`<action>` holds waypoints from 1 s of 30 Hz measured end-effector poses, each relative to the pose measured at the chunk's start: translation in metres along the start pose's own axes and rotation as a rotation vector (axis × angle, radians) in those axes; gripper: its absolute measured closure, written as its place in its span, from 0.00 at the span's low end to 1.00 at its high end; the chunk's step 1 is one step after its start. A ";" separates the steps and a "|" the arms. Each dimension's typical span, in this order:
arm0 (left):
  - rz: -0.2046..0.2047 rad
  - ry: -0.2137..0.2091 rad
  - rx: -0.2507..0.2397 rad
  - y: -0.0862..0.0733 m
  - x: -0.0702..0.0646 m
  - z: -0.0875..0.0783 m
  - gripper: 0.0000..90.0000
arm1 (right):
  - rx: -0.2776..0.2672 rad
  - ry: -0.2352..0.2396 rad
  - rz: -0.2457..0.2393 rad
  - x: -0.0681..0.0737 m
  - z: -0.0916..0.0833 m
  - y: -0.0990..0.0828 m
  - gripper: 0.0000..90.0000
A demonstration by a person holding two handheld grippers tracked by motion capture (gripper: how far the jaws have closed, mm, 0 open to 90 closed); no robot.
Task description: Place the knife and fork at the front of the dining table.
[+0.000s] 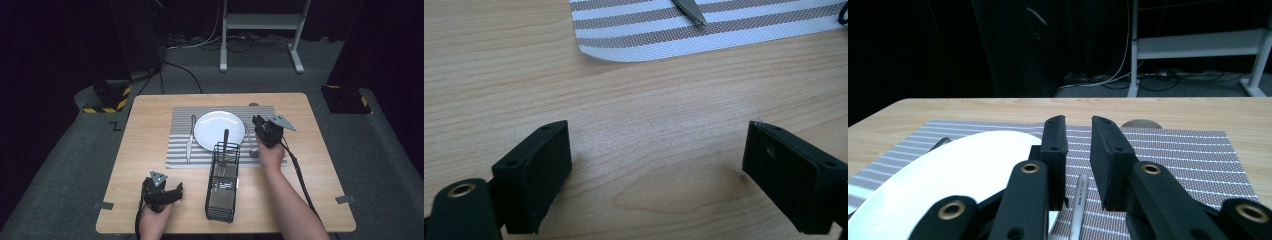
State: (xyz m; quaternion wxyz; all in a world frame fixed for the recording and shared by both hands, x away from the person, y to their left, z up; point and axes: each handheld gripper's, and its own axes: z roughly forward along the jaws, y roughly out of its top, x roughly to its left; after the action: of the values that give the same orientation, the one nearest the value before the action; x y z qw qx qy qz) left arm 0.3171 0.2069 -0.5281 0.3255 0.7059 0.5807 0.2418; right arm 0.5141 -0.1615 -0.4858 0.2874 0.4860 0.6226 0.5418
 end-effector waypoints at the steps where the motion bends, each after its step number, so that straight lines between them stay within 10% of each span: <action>1: 0.003 0.001 -0.003 0.000 0.000 0.000 0.13 | 0.000 -0.002 -0.010 0.001 -0.002 0.000 0.82; 12: 0.016 0.002 -0.005 0.000 -0.001 0.000 0.13 | 0.008 -0.006 -0.118 0.011 -0.050 -0.010 0.70; 30: 0.036 0.000 -0.005 0.000 -0.003 0.000 0.13 | -0.108 0.038 -0.141 0.032 -0.148 -0.010 0.55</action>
State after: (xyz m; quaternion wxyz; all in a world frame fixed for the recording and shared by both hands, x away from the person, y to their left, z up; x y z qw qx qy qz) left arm 0.3167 0.2041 -0.5279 0.3230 0.7154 0.5673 0.2493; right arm 0.3689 -0.1903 -0.4538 0.3387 0.4147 0.6305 0.5620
